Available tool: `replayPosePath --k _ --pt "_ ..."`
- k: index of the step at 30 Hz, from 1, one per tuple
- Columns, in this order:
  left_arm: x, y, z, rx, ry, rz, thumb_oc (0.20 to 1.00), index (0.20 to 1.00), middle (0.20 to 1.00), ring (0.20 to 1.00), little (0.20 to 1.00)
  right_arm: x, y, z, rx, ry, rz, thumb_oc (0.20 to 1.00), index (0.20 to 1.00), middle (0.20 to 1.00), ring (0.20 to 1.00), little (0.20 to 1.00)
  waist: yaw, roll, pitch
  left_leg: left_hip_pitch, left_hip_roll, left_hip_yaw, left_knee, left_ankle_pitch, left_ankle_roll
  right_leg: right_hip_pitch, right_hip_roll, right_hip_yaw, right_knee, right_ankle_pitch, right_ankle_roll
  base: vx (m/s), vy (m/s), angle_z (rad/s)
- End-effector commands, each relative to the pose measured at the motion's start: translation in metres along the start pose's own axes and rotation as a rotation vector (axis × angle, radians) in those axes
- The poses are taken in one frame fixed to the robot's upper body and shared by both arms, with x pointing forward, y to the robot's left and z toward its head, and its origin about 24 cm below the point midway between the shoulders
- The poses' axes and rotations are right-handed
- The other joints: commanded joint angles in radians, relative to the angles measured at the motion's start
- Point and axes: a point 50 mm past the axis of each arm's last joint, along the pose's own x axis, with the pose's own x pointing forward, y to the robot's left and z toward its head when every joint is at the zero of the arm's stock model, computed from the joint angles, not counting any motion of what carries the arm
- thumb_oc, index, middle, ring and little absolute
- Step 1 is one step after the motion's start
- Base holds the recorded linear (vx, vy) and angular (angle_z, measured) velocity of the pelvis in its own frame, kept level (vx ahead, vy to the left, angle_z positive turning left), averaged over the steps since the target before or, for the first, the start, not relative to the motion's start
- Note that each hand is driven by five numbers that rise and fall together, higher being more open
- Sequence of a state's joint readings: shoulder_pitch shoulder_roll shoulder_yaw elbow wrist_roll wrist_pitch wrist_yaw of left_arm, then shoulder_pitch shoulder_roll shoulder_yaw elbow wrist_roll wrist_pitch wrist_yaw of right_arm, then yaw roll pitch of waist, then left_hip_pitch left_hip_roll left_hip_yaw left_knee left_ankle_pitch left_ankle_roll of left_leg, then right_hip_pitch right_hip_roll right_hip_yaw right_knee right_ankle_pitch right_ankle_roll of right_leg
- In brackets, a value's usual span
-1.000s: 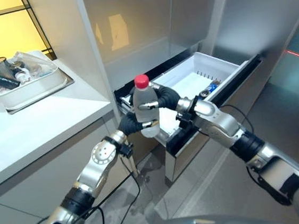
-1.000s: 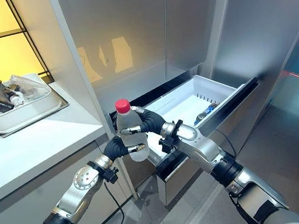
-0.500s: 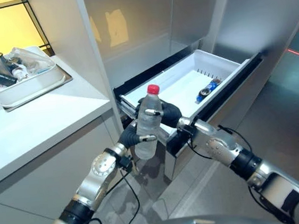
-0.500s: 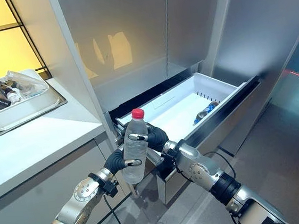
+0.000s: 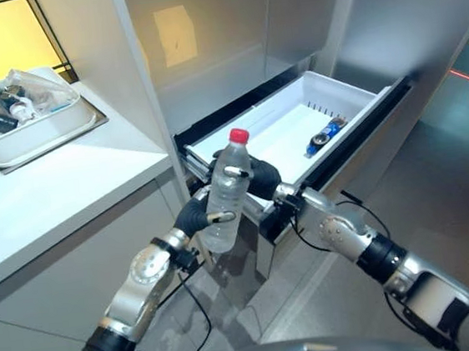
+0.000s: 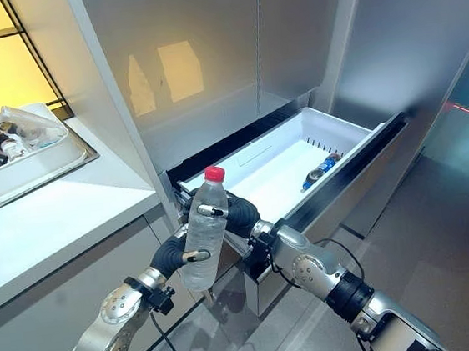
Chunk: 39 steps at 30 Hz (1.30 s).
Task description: Take the drinks into the refrigerator
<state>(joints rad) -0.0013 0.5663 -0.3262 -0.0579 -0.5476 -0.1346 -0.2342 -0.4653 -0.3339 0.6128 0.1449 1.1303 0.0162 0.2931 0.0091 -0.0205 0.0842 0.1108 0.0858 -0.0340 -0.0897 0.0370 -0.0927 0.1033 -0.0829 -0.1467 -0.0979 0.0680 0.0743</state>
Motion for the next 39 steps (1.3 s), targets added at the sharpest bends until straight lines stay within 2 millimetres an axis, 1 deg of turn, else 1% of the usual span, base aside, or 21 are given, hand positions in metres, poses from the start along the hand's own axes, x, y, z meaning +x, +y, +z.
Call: replayPosePath --k 1,2,3,4,9,10,11,13,15,16,17,20,21,22,23,25,29,30,32,33,39 --pt "-0.004 0.034 0.061 0.076 -0.249 0.061 1.000 1.000 1.000 1.000 1.000 0.006 -0.007 0.079 -0.071 -0.339 -0.042 0.200 0.200 0.200 0.200 0.200 0.011 -0.034 0.013 0.058 -0.087 -0.021 0.015 -0.111 0.098 0.067 0.032 -0.040 0.023 -0.100 -0.019 0.00 -0.002 0.05" --pt "-0.006 0.034 0.062 0.071 -0.251 0.055 1.000 1.000 1.000 1.000 1.000 0.005 -0.010 0.085 -0.093 -0.352 -0.059 0.200 0.200 0.200 0.200 0.200 0.013 -0.034 0.014 0.057 -0.087 -0.021 0.015 -0.110 0.098 0.066 0.032 -0.040 0.024 -0.101 -0.019 0.01 -0.003 0.10" --pt "-0.011 0.034 0.060 0.046 -0.249 0.062 1.000 1.000 1.000 1.000 1.000 0.001 -0.021 0.098 -0.117 -0.393 -0.123 0.200 0.200 0.200 0.200 0.200 0.020 -0.035 0.015 0.055 -0.088 -0.022 0.015 -0.110 0.098 0.066 0.032 -0.043 0.024 -0.099 -0.018 0.00 -0.002 0.07" --pt "-0.011 0.034 0.060 0.046 -0.249 0.062 1.000 1.000 1.000 1.000 1.000 0.001 -0.021 0.098 -0.117 -0.394 -0.122 0.200 0.200 0.200 0.200 0.200 0.020 -0.035 0.015 0.055 -0.088 -0.022 0.015 -0.110 0.098 0.066 0.032 -0.043 0.024 -0.100 -0.018 0.00 -0.003 0.03" --pt "-0.027 0.035 0.055 -0.014 -0.233 0.074 1.000 1.000 1.000 1.000 1.000 -0.009 -0.038 0.137 -0.224 -0.461 -0.232 0.200 0.200 0.200 0.200 0.200 0.033 -0.037 0.024 0.050 -0.089 -0.027 0.015 -0.108 0.098 0.061 0.032 -0.049 0.027 -0.099 -0.017 0.00 0.000 0.01" --pt "-0.032 0.037 0.053 -0.033 -0.229 0.091 1.000 1.000 1.000 1.000 1.000 -0.013 -0.043 0.151 -0.284 -0.464 -0.262 0.200 0.200 0.200 0.200 0.200 0.038 -0.039 0.027 0.046 -0.089 -0.031 0.016 -0.107 0.099 0.057 0.032 -0.051 0.030 -0.100 -0.017 0.00 0.000 0.05" --pt "-0.032 0.037 0.053 -0.033 -0.229 0.091 1.000 1.000 1.000 1.000 1.000 -0.013 -0.043 0.151 -0.284 -0.464 -0.262 0.200 0.200 0.200 0.200 0.200 0.037 -0.039 0.027 0.046 -0.089 -0.031 0.016 -0.107 0.099 0.057 0.032 -0.051 0.030 -0.100 -0.017 0.00 0.000 0.06" --pt "-0.038 0.038 0.054 -0.015 -0.229 0.098 1.000 1.000 1.000 1.000 1.000 -0.020 -0.046 0.171 -0.397 -0.461 -0.301 0.200 0.200 0.200 0.200 0.200 0.042 -0.041 0.031 0.041 -0.089 -0.034 0.016 -0.105 0.098 0.054 0.033 -0.056 0.030 -0.101 -0.017 0.00 -0.001 0.04" --pt "-0.042 0.040 0.054 -0.038 -0.240 0.111 1.000 1.000 1.000 1.000 1.000 -0.028 -0.046 0.196 -0.541 -0.460 -0.349 0.200 0.200 0.200 0.200 0.200 0.047 -0.045 0.032 0.037 -0.090 -0.037 0.016 -0.103 0.098 0.053 0.032 -0.058 0.030 -0.101 -0.016 0.00 0.000 0.00" --pt "-0.042 0.040 0.054 -0.039 -0.241 0.111 1.000 1.000 1.000 1.000 1.000 -0.028 -0.046 0.196 -0.542 -0.460 -0.349 0.200 0.200 0.200 0.200 0.200 0.046 -0.044 0.033 0.037 -0.090 -0.037 0.016 -0.104 0.098 0.053 0.032 -0.058 0.030 -0.101 -0.016 0.00 0.000 0.00" --pt "-0.044 0.039 0.049 -0.066 -0.233 0.123 1.000 1.000 1.000 1.000 1.000 -0.032 -0.047 0.218 -0.601 -0.494 -0.401 0.200 0.200 0.200 0.200 0.200 0.052 -0.048 0.037 0.032 -0.090 -0.041 0.017 -0.102 0.098 0.050 0.032 -0.062 0.031 -0.101 -0.015 -0.01 -0.001 0.03" --pt "-0.046 0.037 0.048 -0.090 -0.232 0.111 1.000 1.000 1.000 1.000 1.000 -0.034 -0.044 0.251 -0.699 -0.551 -0.477 0.200 0.200 0.200 0.200 0.200 0.062 -0.052 0.047 0.019 -0.092 -0.046 0.020 -0.100 0.100 0.038 0.031 -0.065 0.036 -0.099 -0.013 -0.01 0.002 0.02" --pt "-0.046 0.037 0.048 -0.090 -0.232 0.111 1.000 1.000 1.000 1.000 1.000 -0.034 -0.044 0.251 -0.699 -0.551 -0.476 0.200 0.200 0.200 0.200 0.200 0.062 -0.052 0.047 0.019 -0.092 -0.046 0.020 -0.100 0.100 0.037 0.031 -0.065 0.036 -0.099 -0.013 -0.04 0.003 0.03" --pt "-0.045 0.036 0.048 -0.088 -0.228 0.093 1.000 1.000 1.000 1.000 1.000 -0.031 -0.036 0.272 -0.819 -0.547 -0.516 0.200 0.200 0.200 0.200 0.200 0.068 -0.056 0.055 0.007 -0.093 -0.049 0.023 -0.096 0.100 0.026 0.031 -0.066 0.038 -0.097 -0.012 -0.05 0.004 0.04" --pt "-0.043 0.035 0.048 -0.092 -0.231 0.090 1.000 1.000 1.000 1.000 1.000 -0.030 -0.038 0.277 -0.809 -0.563 -0.545 0.200 0.200 0.200 0.200 0.200 0.070 -0.056 0.060 0.001 -0.093 -0.050 0.023 -0.094 0.100 0.021 0.031 -0.066 0.039 -0.096 -0.012 -0.06 0.009 0.05" --pt "-0.042 0.034 0.052 -0.085 -0.241 0.076 1.000 1.000 1.000 1.000 1.000 -0.019 -0.031 0.283 -0.871 -0.530 -0.538 0.200 0.200 0.200 0.200 0.200 0.073 -0.057 0.066 -0.011 -0.094 -0.049 0.024 -0.089 0.100 0.008 0.032 -0.067 0.042 -0.094 -0.012 -0.02 0.004 0.03" --pt "-0.041 0.033 0.058 -0.059 -0.262 0.068 1.000 1.000 1.000 1.000 1.000 -0.008 -0.030 0.283 -0.876 -0.513 -0.547 0.200 0.200 0.200 0.200 0.200 0.079 -0.056 0.080 -0.030 -0.095 -0.051 0.029 -0.085 0.102 -0.012 0.031 -0.067 0.050 -0.093 -0.012 -0.01 0.004 0.02" --pt "-0.040 0.033 0.060 -0.055 -0.271 0.069 1.000 1.000 1.000 1.000 1.000 -0.002 -0.035 0.277 -0.856 -0.502 -0.569 0.200 0.200 0.200 0.200 0.200 0.085 -0.054 0.093 -0.042 -0.097 -0.054 0.033 -0.082 0.104 -0.030 0.030 -0.065 0.060 -0.092 -0.013 -0.04 0.015 0.04" --pt "-0.039 0.033 0.062 -0.053 -0.283 0.068 1.000 1.000 1.000 1.000 1.000 0.003 -0.035 0.272 -0.864 -0.482 -0.558 0.200 0.200 0.200 0.200 0.200 0.088 -0.051 0.103 -0.058 -0.098 -0.058 0.036 -0.077 0.106 -0.045 0.029 -0.065 0.069 -0.092 -0.014 -0.03 0.014 0.03" --pt "-0.040 0.032 0.064 -0.046 -0.292 0.069 1.000 1.000 1.000 1.000 1.000 0.002 -0.040 0.266 -0.853 -0.473 -0.566 0.200 0.200 0.200 0.200 0.200 0.092 -0.047 0.111 -0.071 -0.099 -0.064 0.038 -0.074 0.107 -0.060 0.028 -0.070 0.077 -0.094 -0.014 -0.02 0.008 0.04" --pt "-0.040 0.033 0.065 -0.040 -0.300 0.079 1.000 1.000 1.000 1.000 1.000 0.000 -0.050 0.255 -0.840 -0.449 -0.598 0.200 0.200 0.200 0.200 0.200 0.097 -0.042 0.128 -0.097 -0.100 -0.071 0.045 -0.068 0.107 -0.083 0.026 -0.077 0.088 -0.096 -0.014 0.00 0.002 0.08"
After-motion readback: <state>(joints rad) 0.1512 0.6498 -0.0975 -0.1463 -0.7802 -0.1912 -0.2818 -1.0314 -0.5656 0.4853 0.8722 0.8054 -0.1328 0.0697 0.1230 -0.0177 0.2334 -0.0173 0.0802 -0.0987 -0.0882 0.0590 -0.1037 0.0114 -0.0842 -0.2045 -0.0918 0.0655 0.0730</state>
